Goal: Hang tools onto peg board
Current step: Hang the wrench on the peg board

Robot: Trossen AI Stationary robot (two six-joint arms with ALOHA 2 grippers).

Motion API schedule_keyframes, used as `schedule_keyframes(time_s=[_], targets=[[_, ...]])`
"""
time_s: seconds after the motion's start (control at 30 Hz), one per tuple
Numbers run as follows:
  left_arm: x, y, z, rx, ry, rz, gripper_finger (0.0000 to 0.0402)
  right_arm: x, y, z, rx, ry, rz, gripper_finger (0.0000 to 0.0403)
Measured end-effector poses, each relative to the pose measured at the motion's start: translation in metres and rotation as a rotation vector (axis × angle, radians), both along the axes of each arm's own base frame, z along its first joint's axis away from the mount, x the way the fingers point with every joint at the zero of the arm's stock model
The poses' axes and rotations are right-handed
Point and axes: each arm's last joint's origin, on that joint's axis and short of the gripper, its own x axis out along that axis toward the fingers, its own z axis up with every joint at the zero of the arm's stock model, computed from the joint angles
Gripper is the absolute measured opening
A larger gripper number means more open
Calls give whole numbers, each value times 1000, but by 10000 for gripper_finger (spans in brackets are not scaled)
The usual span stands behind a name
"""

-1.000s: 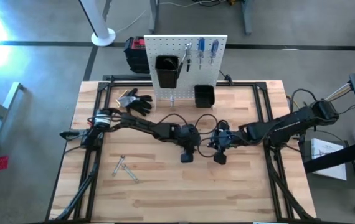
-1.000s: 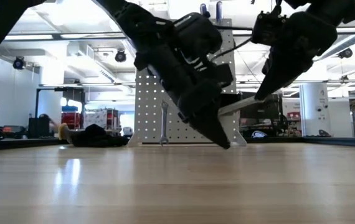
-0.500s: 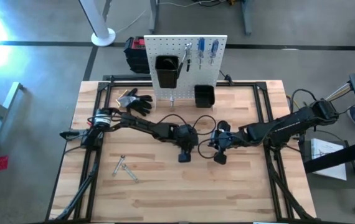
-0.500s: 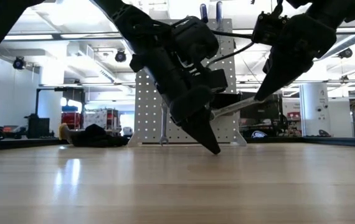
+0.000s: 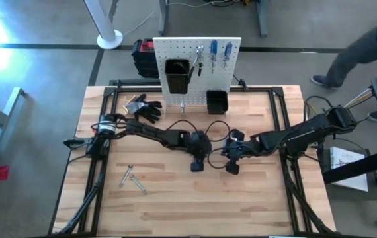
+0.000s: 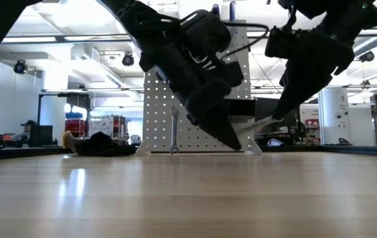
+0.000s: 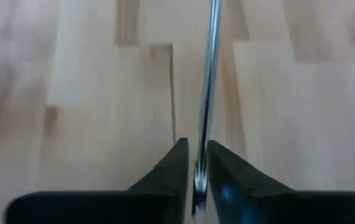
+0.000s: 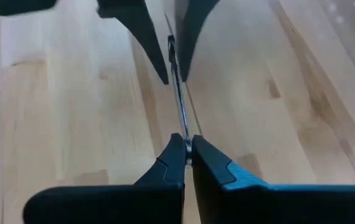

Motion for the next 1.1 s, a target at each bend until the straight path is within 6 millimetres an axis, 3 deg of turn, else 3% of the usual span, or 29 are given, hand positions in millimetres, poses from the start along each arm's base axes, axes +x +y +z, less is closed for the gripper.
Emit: schedule_keyframes(time_s=[0.13,0.23,0.33,0.47,0.73,0.93,1.1], targets=[[2,-1,5,-15,-36,-36,96,1,0,-2,-2,7,0,0],[1,-1,4,-41,-28,-51,108,1,0,0,-12,-11,-6,0],[1,1,4,-49,-20,-39,83,0,0,4,-10,-26,-6,0],[3,3,7,-55,-35,-26,14,0,-1,4,-10,-28,-6,0],[5,3,11,-53,-46,-18,2,0,-1,4,-12,-32,-27,3],[4,2,19,-41,-83,51,1,-2,-3,9,-56,-68,-92,55],[-2,-4,32,-29,-161,114,1,-8,-6,25,-102,-150,-128,114]])
